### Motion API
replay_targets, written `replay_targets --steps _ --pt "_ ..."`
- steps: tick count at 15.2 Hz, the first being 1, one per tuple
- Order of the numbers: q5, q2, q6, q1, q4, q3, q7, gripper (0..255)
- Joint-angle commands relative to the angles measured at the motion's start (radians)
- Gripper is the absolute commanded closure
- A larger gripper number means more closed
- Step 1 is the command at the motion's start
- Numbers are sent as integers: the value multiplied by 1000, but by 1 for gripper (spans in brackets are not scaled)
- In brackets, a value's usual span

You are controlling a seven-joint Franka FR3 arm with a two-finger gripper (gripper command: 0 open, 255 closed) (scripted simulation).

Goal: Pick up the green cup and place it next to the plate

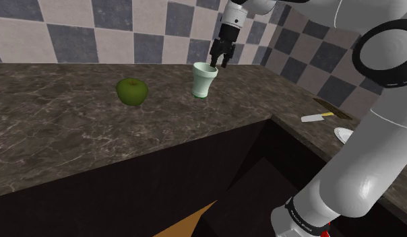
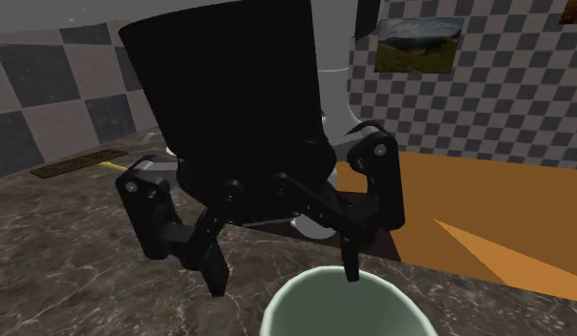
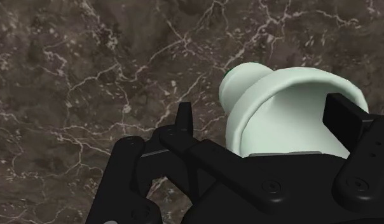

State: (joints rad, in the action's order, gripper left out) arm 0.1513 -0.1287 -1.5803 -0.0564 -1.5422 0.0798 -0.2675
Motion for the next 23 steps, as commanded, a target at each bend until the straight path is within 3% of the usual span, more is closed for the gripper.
replay_targets --steps 1,2,10,17,18,23 --pt "18 -102 30 -12 136 6 -8 0" --pt "22 -123 37 -15 164 6 -9 0" --pt "20 -97 -75 -4 27 1 -12 0" --pt "20 -97 -75 -4 27 1 -12 0" --pt "20 -97 -75 -4 27 1 -12 255" --pt "20 -97 -75 -4 26 1 -13 255"
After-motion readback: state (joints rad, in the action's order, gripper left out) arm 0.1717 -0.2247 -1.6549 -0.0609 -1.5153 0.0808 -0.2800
